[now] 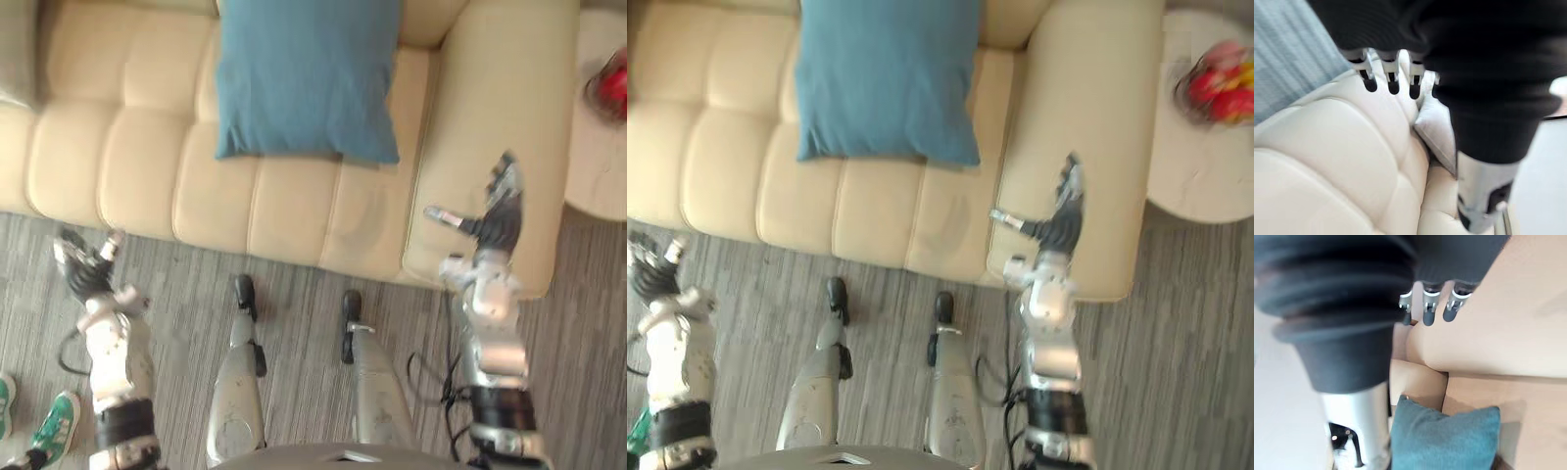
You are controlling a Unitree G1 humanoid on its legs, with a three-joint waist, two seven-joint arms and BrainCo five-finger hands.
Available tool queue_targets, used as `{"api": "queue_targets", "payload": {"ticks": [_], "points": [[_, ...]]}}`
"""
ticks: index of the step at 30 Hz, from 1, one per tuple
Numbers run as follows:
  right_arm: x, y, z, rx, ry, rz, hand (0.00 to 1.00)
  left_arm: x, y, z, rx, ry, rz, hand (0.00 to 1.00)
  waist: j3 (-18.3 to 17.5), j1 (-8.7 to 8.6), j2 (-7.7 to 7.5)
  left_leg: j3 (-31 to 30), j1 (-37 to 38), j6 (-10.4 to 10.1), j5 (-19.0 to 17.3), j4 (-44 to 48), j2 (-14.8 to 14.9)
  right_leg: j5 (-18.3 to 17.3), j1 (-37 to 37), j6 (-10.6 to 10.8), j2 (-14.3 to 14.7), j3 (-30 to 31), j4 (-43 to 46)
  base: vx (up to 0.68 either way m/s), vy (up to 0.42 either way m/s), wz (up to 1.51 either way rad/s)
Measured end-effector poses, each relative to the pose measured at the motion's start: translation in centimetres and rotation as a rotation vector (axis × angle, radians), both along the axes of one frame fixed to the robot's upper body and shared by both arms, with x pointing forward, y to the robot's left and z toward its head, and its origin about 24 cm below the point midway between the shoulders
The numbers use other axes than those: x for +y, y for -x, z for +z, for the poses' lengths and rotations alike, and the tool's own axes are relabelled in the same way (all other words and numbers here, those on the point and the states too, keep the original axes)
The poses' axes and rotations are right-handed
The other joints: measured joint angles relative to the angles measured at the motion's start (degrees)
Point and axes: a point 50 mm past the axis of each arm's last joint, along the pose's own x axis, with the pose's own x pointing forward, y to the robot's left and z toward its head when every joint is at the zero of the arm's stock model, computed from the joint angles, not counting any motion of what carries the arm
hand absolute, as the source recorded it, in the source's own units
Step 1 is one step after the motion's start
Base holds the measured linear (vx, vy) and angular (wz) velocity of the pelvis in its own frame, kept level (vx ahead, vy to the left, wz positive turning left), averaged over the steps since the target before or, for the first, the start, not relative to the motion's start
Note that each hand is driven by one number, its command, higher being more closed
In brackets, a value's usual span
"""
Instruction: Pick up cushions and gather them together orderly.
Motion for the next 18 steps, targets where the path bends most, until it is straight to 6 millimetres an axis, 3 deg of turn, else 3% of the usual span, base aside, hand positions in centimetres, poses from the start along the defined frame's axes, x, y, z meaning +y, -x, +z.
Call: {"api": "queue_targets", "payload": {"ticks": [3,5,8,9,15,18], "points": [[0.9,1.6,-4.9,0.18,-0.105,0.027,0.0,-1.8,2.5,-4.9,0.187,0.104,-0.04,0.0,-2.26,0.1,-0.54,0.62,5.77,0.28,-1.55,0.0,-0.49,-0.95,5.86,0.02,-0.34,0.0,-0.76,0.11,-0.045,0.0],[1.3,3.1,-9.4,0.362,-0.183,0.024,0.0,-3.5,4.4,-8.4,0.348,0.158,-0.087,0.0,-4.22,0.28,-0.6,1.15,10.24,0.37,-2.47,0.02,-0.56,-0.96,10.8,0.09,-0.42,-0.02,-2.54,0.11,-0.013,-0.08],[1.7,4.7,-13.2,0.535,-0.23,0.019,0.0,-5.1,6.5,-11.4,0.513,0.205,-0.143,0.0,-6.88,0.24,-0.44,1.6,13.69,0.15,-3.93,0.02,-0.41,-1.08,14.94,0.27,-0.29,-0.15,-4.56,0.08,-0.001,-0.09],[1.9,6.1,-15.8,0.662,-0.255,0.007,0.0,-5.9,7.9,-13.2,0.613,0.234,-0.164,0.0,-8.92,0.28,-0.39,2.23,15.51,0.28,-4.58,0.0,-0.14,-1.07,17.18,0.28,-0.05,-0.24,-6.11,0.1,-0.001,-0.15],[2.2,12.0,-23.1,1.074,-0.385,-0.101,0.0,-7.6,12.2,-17.0,0.908,0.286,-0.223,0.0,-13.11,0.6,0.27,5.04,21.81,-0.58,-7.19,-0.02,0.99,0.79,24.87,0.42,0.94,-0.1,-12.52,0.1,0.002,-0.25],[1.4,13.6,-24.3,1.157,-0.43,-0.171,0.0,-7.6,13.1,-17.6,0.971,0.289,-0.225,0.0,-13.5,0.48,0.38,5.94,24.49,-0.91,-8.14,-0.02,1.1,1.86,28.13,0.45,1.11,0.3,-15.0,0.08,0.016,-0.13]]}}
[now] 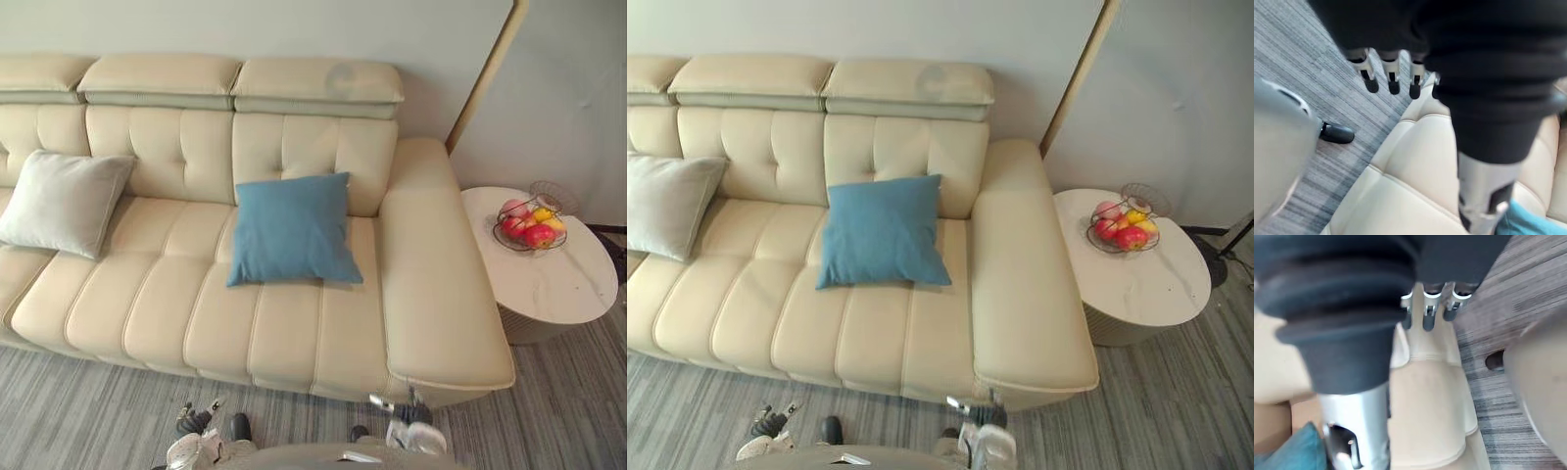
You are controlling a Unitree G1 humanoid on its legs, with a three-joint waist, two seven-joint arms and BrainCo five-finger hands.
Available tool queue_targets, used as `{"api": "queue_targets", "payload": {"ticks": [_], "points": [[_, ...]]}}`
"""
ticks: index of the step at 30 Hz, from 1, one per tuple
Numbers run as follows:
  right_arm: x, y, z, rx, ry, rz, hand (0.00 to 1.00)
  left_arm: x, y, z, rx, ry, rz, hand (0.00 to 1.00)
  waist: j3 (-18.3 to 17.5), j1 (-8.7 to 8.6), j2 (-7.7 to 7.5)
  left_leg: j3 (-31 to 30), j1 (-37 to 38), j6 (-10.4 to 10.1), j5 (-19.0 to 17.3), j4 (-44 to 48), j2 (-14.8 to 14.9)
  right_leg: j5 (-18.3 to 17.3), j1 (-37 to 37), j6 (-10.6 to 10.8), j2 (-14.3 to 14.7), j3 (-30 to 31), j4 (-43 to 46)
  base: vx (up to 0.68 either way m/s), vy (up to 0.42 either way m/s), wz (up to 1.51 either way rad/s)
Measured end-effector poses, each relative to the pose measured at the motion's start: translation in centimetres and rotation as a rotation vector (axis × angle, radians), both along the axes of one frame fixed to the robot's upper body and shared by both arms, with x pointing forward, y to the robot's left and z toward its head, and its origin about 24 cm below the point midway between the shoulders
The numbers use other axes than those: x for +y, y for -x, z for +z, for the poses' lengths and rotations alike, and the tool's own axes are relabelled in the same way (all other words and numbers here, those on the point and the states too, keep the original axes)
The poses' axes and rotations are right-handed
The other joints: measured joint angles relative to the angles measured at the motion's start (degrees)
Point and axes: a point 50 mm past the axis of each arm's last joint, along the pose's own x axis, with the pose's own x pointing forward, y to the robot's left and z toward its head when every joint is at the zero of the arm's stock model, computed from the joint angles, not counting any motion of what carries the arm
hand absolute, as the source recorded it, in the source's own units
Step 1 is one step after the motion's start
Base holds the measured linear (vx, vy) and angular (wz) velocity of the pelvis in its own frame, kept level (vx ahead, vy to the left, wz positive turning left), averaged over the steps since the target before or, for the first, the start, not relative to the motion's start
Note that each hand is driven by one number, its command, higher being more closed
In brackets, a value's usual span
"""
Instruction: Pick up cushions and gather them together orderly.
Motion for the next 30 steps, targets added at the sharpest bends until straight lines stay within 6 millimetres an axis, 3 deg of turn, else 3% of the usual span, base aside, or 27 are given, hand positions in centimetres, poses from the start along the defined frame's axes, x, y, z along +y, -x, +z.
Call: {"api": "queue_targets", "payload": {"ticks": [3,6,12,16,17,18,19,20,21,22,23,24,25,27,28,29,30], "points": [[-0.8,2.2,-1.1,0.1,-0.021,-0.076,0.0,0.2,0.7,-0.5,0.054,0.004,-0.012,0.0,-0.53,-0.1,-0.33,0.1,2.77,-0.14,-0.57,0.0,-0.18,0.9,3.65,0.73,0.03,0.22,-2.56,0.08,0.016,-0.1],[-1.4,2.8,-1.4,0.132,-0.045,-0.121,0.0,0.5,1.3,-0.8,0.094,0.003,-0.043,0.0,-0.42,-0.24,-0.41,1.49,5.59,-0.27,-1.38,0.02,-0.44,2.31,6.56,0.97,0.06,2.01,-4.92,0.06,0.02,-0.27],[-2.0,2.9,-1.7,0.164,-0.053,-0.147,0.0,1.2,1.5,-0.9,0.12,-0.011,-0.077,0.0,-0.14,-0.52,-1.1,3.24,6.74,-0.52,-3.03,-0.01,-0.88,3.25,6.41,0.61,0.08,5.05,-6.74,-0.03,0.021,-0.26],[-1.7,1.8,-1.5,0.139,-0.055,-0.13,0.0,1.9,1.1,-0.7,0.112,-0.032,-0.072,0.0,1.02,-0.08,-2.07,7.22,5.82,-0.15,-3.57,0.03,-1.18,4.75,2.3,-0.54,0.42,9.57,-7.06,-0.07,0.017,-0.63],[-1.3,1.7,-1.5,0.138,-0.064,-0.127,0.0,2.4,0.7,-0.5,0.105,-0.048,-0.059,0.0,1.77,-0.08,-3.33,7.85,4.75,0.48,-4.22,0.74,-1.51,5.36,0.97,-3.23,0.35,9.23,-7.2,-0.06,0.007,-0.33],[-1.1,1.5,-1.5,0.134,-0.068,-0.12,0.0,2.7,0.2,-0.4,0.094,-0.06,-0.051,0.0,2.49,-0.02,-4.03,7.17,3.16,1.87,-6.09,2.57,-1.78,5.15,0.61,-8.45,0.32,8.85,-7.91,-0.05,0.019,-0.31],[-0.9,1.2,-1.5,0.132,-0.067,-0.105,0.0,2.6,0.0,-0.3,0.089,-0.062,-0.042,0.0,3.06,0.31,-3.55,5.82,2.75,2.8,-6.9,2.84,-1.83,3.89,0.77,-15.32,0.13,5.37,-8.12,-0.02,0.047,-0.45],[-1.4,0.5,-1.2,0.115,-0.05,-0.092,0.0,2.5,0.0,-0.3,0.09,-0.066,-0.035,0.0,3.95,1.21,-2.17,4.66,2.11,3.75,-5.45,2.77,-0.64,-0.55,-1.64,-16.22,-0.38,0.18,-1.03,-0.03,0.041,-0.33],[-0.7,0.4,-1.3,0.109,-0.068,-0.089,0.0,2.9,-0.1,-0.2,0.094,-0.081,-0.03,0.0,4.63,0.62,-2.88,4.98,1.34,3.77,-5.63,4.52,-0.69,-3.12,-4.31,-9.76,-1.87,-1.9,10.69,0.01,-0.025,0.12],[-0.2,0.5,-1.4,0.109,-0.08,-0.095,0.0,3.9,-0.1,0.0,0.089,-0.109,-0.029,0.0,4.47,0.03,-4.17,3.06,0.87,3.63,-5.56,5.6,-1.06,-5.65,-4.2,-6.88,-3.1,-3.89,21.81,0.05,-0.068,0.63],[-0.1,0.5,-1.5,0.113,-0.082,-0.087,0.0,4.4,-0.3,0.2,0.082,-0.124,-0.03,0.0,4.19,0.23,-4.72,2.08,1.05,3.52,-5.48,5.6,-1.28,-6.75,-3.05,-5.4,-3.14,-5.26,27.36,0.12,-0.085,0.71],[0.0,0.6,-1.5,0.115,-0.083,-0.083,0.0,4.7,-0.3,0.4,0.076,-0.136,-0.027,0.0,3.82,0.91,-5.31,1.46,1.12,3.35,-5.34,6.12,-1.84,-6.37,-0.86,-4.76,-3.38,-6.18,28.95,0.11,-0.074,0.2],[0.2,-0.7,-1.2,0.081,-0.084,-0.071,0.0,5.3,-0.1,0.5,0.074,-0.144,0.0,0.0,3.24,1.95,-6.27,1.68,-1.13,3.33,-5.38,9.71,-1.96,-7.27,1.36,-3.1,-2.77,-6.18,22.93,0.09,-0.115,-0.01],[0.5,-2.5,-0.7,0.041,-0.086,-0.047,0.0,4.9,-0.4,0.4,0.068,-0.132,0.024,0.0,4.4,2.33,-5.49,1.31,-7.16,2.59,-7.91,17.29,-1.88,-6.25,5.44,-2.96,-1.81,-5.3,14.27,-0.1,-0.11,-0.2],[0.4,-3.2,-0.4,0.028,-0.077,-0.027,0.0,4.2,0.0,0.2,0.075,-0.108,0.046,0.0,4.33,2.86,-5.0,0.18,-7.5,3.19,-7.03,13.6,-3.83,-6.23,6.83,-2.96,-1.71,-4.86,9.79,-0.22,0.014,-0.43],[-0.6,-3.7,-0.1,0.017,-0.049,-0.026,0.0,2.9,0.5,-0.2,0.091,-0.072,0.05,0.0,4.48,3.13,-1.49,0.96,-7.71,5.47,-3.27,11.17,-3.27,-6.82,8.35,-2.33,0.11,-5.06,6.01,-0.17,0.046,-0.29],[-0.5,-4.0,0.0,0.01,-0.05,-0.023,0.0,2.8,0.6,-0.3,0.094,-0.069,0.053,0.0,4.85,2.86,-1.67,0.68,-8.06,5.65,-2.62,11.33,-3.79,-6.99,8.76,-2.17,-0.06,-5.14,4.8,-0.1,0.019,-0.15]]}}
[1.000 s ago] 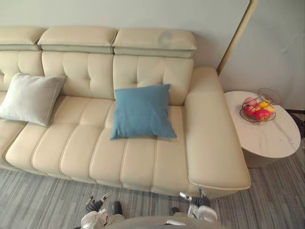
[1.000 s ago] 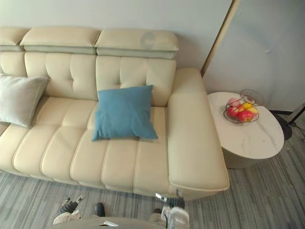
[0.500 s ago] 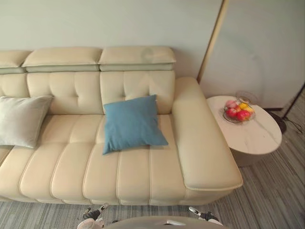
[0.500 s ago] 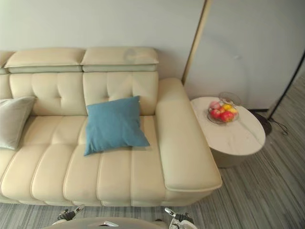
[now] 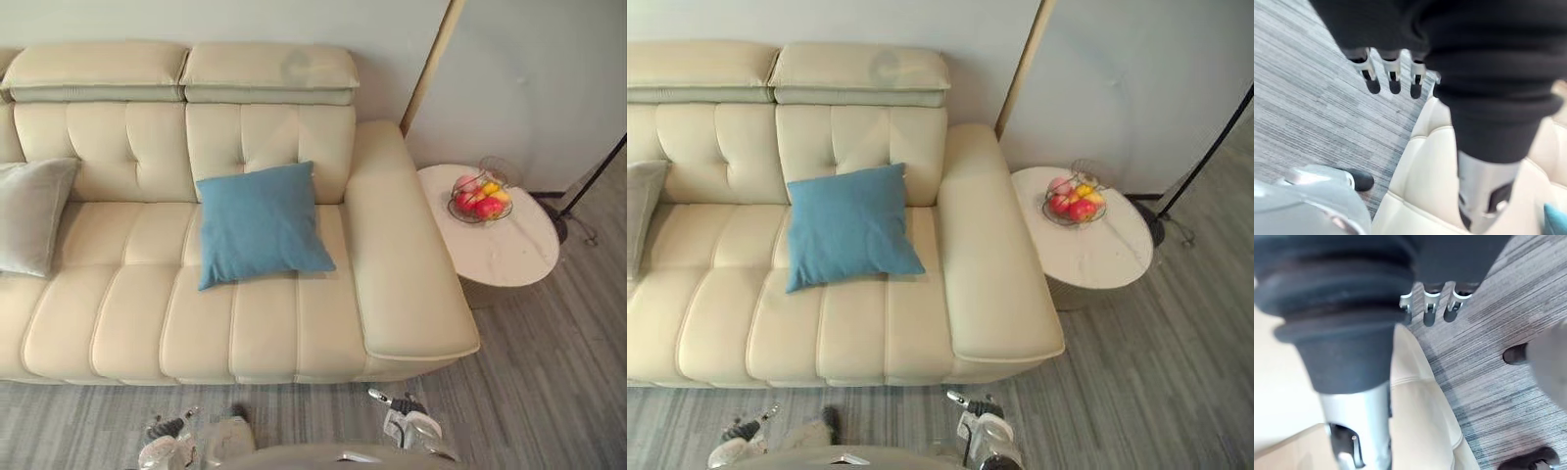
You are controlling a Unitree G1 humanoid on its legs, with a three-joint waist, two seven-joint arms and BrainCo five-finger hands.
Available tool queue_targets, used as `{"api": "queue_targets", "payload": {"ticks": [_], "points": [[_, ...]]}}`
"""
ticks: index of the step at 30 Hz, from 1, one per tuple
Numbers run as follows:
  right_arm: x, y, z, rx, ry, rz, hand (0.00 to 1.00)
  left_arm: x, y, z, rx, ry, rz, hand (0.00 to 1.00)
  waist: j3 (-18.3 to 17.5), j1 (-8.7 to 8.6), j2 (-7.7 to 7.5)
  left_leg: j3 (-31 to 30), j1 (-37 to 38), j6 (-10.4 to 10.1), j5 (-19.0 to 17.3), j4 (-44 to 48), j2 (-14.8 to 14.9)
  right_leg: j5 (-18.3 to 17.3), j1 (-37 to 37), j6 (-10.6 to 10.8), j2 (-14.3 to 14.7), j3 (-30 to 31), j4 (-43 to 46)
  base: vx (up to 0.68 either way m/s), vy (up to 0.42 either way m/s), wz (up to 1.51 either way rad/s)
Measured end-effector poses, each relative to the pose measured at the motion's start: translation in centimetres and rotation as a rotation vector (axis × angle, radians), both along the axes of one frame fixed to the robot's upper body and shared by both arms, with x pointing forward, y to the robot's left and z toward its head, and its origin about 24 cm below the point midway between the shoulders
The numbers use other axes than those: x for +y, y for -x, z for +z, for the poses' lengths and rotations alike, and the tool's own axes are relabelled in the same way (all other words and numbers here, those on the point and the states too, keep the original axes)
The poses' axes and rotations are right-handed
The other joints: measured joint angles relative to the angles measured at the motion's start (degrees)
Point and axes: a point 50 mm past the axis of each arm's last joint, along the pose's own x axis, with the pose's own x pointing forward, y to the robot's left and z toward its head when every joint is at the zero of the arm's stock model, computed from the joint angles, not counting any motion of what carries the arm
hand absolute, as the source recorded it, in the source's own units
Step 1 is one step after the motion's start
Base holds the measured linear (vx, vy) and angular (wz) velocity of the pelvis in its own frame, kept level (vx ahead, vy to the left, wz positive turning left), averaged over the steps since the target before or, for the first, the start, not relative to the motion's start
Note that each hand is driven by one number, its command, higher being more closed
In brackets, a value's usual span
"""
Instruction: Pick up cushions and gather them together orderly.
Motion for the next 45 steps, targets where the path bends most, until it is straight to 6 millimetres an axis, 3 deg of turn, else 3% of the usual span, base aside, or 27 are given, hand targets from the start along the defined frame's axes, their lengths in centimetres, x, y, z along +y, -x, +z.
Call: {"api": "queue_targets", "payload": {"ticks": [4,7,9,10,12,15,17,20,22,25,28,32,38,39,45], "points": [[0.3,-0.1,0.0,0.001,0.0,0.003,0.0,-0.2,-1.4,0.3,-0.037,-0.009,-0.023,0.0,2.56,-0.28,0.36,-1.94,-0.51,-0.66,1.39,0.06,0.74,-0.07,1.96,0.21,0.96,-1.59,-3.05,-0.13,-0.049,0.19],[0.2,0.6,-0.2,0.023,0.013,-0.002,0.0,-0.6,-1.3,0.2,-0.034,0.0,-0.026,0.0,2.81,-0.44,0.72,-2.31,0.57,-1.14,4.21,-2.0,1.32,-0.07,1.72,0.19,1.74,-2.28,-1.9,-0.14,-0.037,0.08],[0.0,0.7,-0.2,0.028,0.022,-0.007,0.0,-0.6,-1.6,0.3,-0.035,-0.007,-0.057,0.0,3.09,-1.07,0.78,-3.84,2.45,-2.54,8.36,-7.57,0.87,-0.09,1.25,-0.32,1.48,-3.42,-2.04,-0.22,-0.033,0.11],[0.0,1.0,-0.3,0.033,0.021,-0.016,0.0,-0.6,-2.0,0.4,-0.048,-0.005,-0.056,0.0,3.54,-0.99,0.34,-3.77,2.31,-1.02,5.43,-4.89,0.87,-0.12,0.52,-0.45,0.67,-3.94,-1.61,-0.14,-0.014,-0.03],[-0.6,1.5,-0.4,0.045,0.034,-0.039,0.0,-0.7,-2.0,0.4,-0.05,-0.005,-0.058,0.0,3.57,-1.51,-0.06,-2.22,3.08,-0.45,-3.77,4.9,-0.32,0.5,-0.32,0.52,-1.92,-3.18,-0.7,-0.02,0.02,-0.13],[-0.9,2.6,-0.7,0.077,0.036,-0.053,0.0,-1.2,-1.5,0.2,-0.032,0.01,-0.069,0.0,3.25,-1.7,0.94,-2.53,7.03,-1.36,-11.68,7.19,-0.75,1.48,-0.95,1.93,-2.77,-0.6,-1.37,-0.06,0.114,-0.3],[-0.3,3.2,-1.0,0.095,0.007,-0.079,0.0,-0.8,-1.3,0.2,-0.031,0.007,-0.073,0.0,2.57,-1.53,0.24,-0.8,7.93,-0.87,-10.57,3.83,-2.39,3.47,-1.82,1.51,-3.18,1.9,-3.26,-0.12,0.188,-0.5],[0.1,4.4,-1.5,0.133,-0.017,-0.102,0.0,-0.1,-0.8,0.2,-0.011,-0.012,-0.093,0.0,1.05,-2.59,-1.78,0.48,10.69,-0.13,-6.59,-4.64,-4.49,6.24,-1.91,1.09,-4.18,1.95,-6.83,-0.06,0.124,-0.21],[0.1,5.0,-1.7,0.15,-0.027,-0.129,0.0,-0.3,-0.9,0.2,-0.004,-0.014,-0.135,0.0,0.92,-3.23,-1.67,0.09,12.54,0.06,-4.17,-9.32,-5.29,7.31,-1.44,0.83,-3.99,1.85,-8.47,-0.02,0.044,0.07],[-0.5,5.2,-1.6,0.157,-0.017,-0.136,0.0,-0.9,-1.0,-0.1,0.008,0.008,-0.158,0.0,0.66,-3.86,-0.92,-1.26,13.96,0.58,-1.83,-11.27,-5.7,8.25,0.29,2.09,-3.4,1.46,-9.75,0.03,-0.01,0.16],[-1.2,5.4,-1.6,0.161,-0.007,-0.155,0.0,-1.5,-0.8,-0.3,0.027,0.027,-0.182,0.0,-0.15,-3.78,0.96,-1.82,14.75,0.49,-1.54,-11.27,-5.08,8.3,1.49,2.19,-2.59,1.25,-10.22,0.04,-0.045,0.07],[-1.2,5.5,-1.7,0.172,-0.011,-0.153,0.0,-1.6,-0.4,-0.5,0.048,0.038,-0.179,0.0,-0.4,-3.72,1.49,-2.35,16.04,0.19,-1.43,-11.32,-4.2,8.22,3.42,2.02,-1.64,0.51,-10.8,0.02,-0.068,0.06],[-1.2,5.3,-1.7,0.178,-0.019,-0.145,0.0,-1.6,-0.3,-0.6,0.045,0.052,-0.183,0.0,-0.31,-3.79,1.14,-2.22,16.42,-0.18,-1.39,-11.67,-3.53,8.27,3.86,1.8,-1.03,0.82,-11.31,-0.04,-0.029,-0.02],[-0.7,5.4,-1.9,0.187,-0.035,-0.139,0.0,-0.6,-0.6,-0.4,0.052,0.023,-0.199,0.0,-0.65,-3.54,-0.89,-1.29,16.51,-0.33,-1.51,-11.69,-3.56,8.64,3.95,1.53,-0.99,1.79,-12.35,0.0,0.0,0.0],[-0.7,5.4,-1.9,0.187,-0.035,-0.139,0.0,-0.6,-0.6,-0.4,0.052,0.023,-0.199,0.0,-0.65,-3.55,-0.87,-1.29,16.51,-0.33,-1.51,-11.69,-3.56,8.64,3.95,1.53,-0.99,1.79,-12.35,0.0,0.0,0.0]]}}
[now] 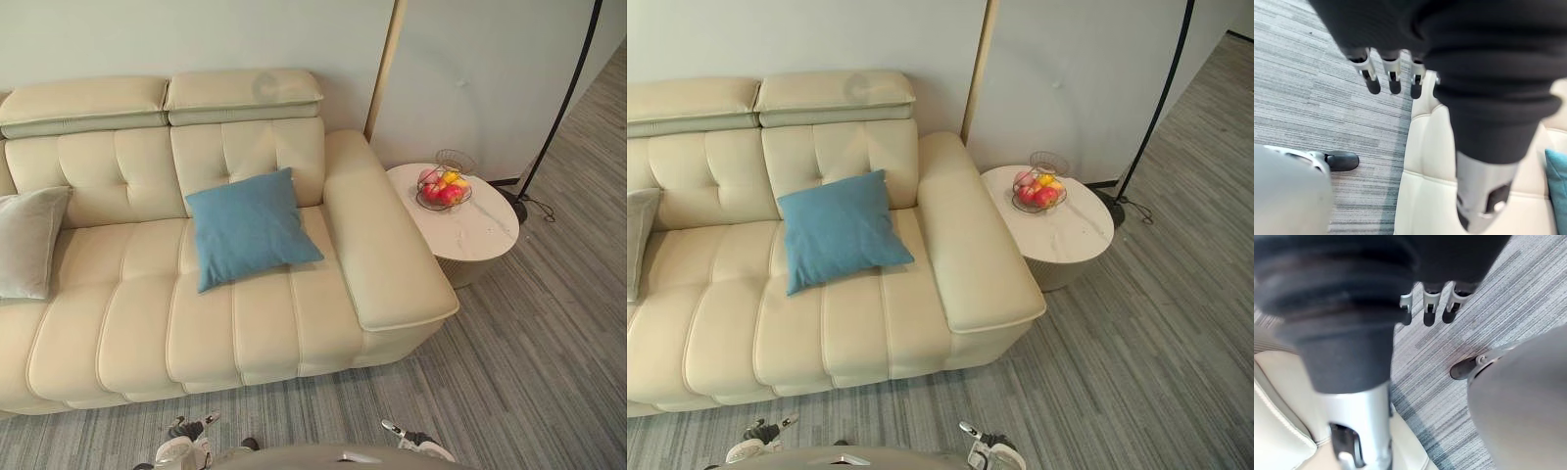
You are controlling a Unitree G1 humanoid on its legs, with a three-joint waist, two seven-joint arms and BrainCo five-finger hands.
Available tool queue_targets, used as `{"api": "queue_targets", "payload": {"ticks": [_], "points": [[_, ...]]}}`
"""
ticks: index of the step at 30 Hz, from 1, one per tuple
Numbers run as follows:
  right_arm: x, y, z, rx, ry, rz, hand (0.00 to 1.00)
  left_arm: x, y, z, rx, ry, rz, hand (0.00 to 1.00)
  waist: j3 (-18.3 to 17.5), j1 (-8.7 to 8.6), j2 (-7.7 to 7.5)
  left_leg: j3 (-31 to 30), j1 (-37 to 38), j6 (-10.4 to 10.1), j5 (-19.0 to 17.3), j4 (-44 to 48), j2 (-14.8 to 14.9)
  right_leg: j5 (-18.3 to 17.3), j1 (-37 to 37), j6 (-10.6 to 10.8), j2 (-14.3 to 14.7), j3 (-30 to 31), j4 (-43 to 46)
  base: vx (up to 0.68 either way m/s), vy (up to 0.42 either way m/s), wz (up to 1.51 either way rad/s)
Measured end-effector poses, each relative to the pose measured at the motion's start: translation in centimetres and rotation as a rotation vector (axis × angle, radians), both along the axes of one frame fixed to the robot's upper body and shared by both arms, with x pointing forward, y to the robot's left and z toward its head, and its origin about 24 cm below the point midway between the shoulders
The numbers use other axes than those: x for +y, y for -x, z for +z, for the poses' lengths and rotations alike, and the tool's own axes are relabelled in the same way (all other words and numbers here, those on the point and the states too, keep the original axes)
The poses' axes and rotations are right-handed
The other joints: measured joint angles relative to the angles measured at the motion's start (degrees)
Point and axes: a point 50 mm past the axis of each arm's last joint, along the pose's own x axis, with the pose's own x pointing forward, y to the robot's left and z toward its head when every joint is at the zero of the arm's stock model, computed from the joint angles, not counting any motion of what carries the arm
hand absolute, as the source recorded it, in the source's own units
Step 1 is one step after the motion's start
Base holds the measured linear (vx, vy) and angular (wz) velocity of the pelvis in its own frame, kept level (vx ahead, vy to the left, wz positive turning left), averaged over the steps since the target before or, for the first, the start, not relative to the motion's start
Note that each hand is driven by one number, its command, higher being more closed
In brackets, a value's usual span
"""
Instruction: Pick up cushions and gather them together orderly.
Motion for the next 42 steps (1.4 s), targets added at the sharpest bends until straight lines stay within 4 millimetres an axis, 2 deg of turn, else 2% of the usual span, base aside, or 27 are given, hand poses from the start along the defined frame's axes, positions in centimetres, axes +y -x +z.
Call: {"api": "queue_targets", "payload": {"ticks": [11,14,19,24,28,31,33,35,37,40,42], "points": [[0.0,0.1,0.0,0.005,-0.002,-0.001,0.0,0.0,0.0,0.0,-0.001,0.004,-0.002,0.0,0.04,-0.01,0.09,-1.14,-0.31,0.01,0.02,-0.03,-0.13,-0.04,0.43,-0.05,-0.15,-1.46,-0.11,0.0,-0.001,0.04],[0.2,0.1,-0.1,0.015,-0.014,0.001,0.0,-0.1,-0.2,0.0,-0.01,0.019,-0.008,0.0,0.11,0.65,0.23,-1.2,-0.4,0.0,0.01,-0.04,-0.13,0.04,0.73,0.11,-0.17,-1.85,-0.42,-0.01,-0.008,0.08],[0.3,0.1,-0.1,0.013,-0.025,0.0,0.0,-0.2,-0.3,0.0,-0.021,0.043,-0.017,0.0,0.25,0.71,0.29,-0.8,-1.11,-0.14,-0.03,-0.01,0.07,0.57,0.47,0.48,-0.13,-2.54,-1.35,0.0,-0.008,0.01],[0.3,-0.2,-0.1,0.004,-0.028,-0.006,0.0,-0.3,-0.4,0.0,-0.028,0.056,-0.024,0.0,1.05,0.92,0.69,2.43,0.87,-1.02,-0.86,0.04,0.9,1.11,0.69,0.36,0.63,0.68,-1.81,0.01,-0.02,-0.33],[0.1,-0.1,0.0,-0.005,-0.022,-0.017,0.0,-0.4,-0.5,0.0,-0.03,0.06,-0.026,0.0,1.66,0.28,0.81,4.45,1.92,-1.5,-1.29,0.34,1.63,1.14,0.61,0.31,1.29,2.72,-1.79,-0.01,-0.024,-0.3],[0.0,0.1,0.0,-0.006,-0.02,-0.023,0.0,-0.6,-0.8,0.0,-0.037,0.065,-0.024,0.0,2.0,0.49,0.93,6.98,3.17,-2.18,-1.89,0.44,2.55,1.43,-0.49,-0.13,2.49,6.5,-1.35,-0.02,-0.03,-0.58],[-0.2,-0.2,0.2,-0.025,-0.015,-0.038,0.0,-0.9,-1.3,0.1,-0.051,0.075,-0.02,0.0,2.22,0.3,0.51,4.82,1.96,-2.01,-3.64,4.64,2.77,1.5,-2.79,-0.18,2.74,11.27,-0.12,-0.01,-0.034,-0.87],[-0.9,-0.6,0.5,-0.045,0.005,-0.036,0.0,-1.5,-1.3,0.0,-0.052,0.092,-0.025,0.0,2.11,0.02,1.31,3.74,1.67,-2.32,-5.48,5.17,3.15,1.77,-5.43,0.04,3.4,14.8,0.42,-0.02,-0.028,-1.02],[-0.9,-0.9,0.6,-0.054,0.004,-0.04,0.0,-1.8,-1.6,0.0,-0.061,0.105,-0.015,0.0,2.21,-0.26,1.51,8.74,1.96,-2.47,-7.91,6.01,3.25,3.53,-8.25,0.27,4.22,20.36,0.21,-0.05,0.023,-1.35],[-0.1,-1.1,0.5,-0.072,-0.032,-0.056,0.0,-1.7,-1.6,0.0,-0.063,0.106,-0.006,0.0,2.27,-0.5,0.56,15.3,2.1,-2.86,-10.06,7.52,3.35,5.96,-11.32,0.15,5.41,26.33,-0.34,-0.05,0.03,-1.5],[0.8,-2.1,0.7,-0.109,-0.056,-0.03,0.0,-1.4,-1.5,0.1,-0.064,0.101,0.004,0.0,2.31,-0.72,0.12,22.93,2.2,-2.96,-11.64,9.35,3.91,10.5,-14.14,-0.75,6.74,28.31,-1.88,-0.02,-0.03,-1.96]]}}
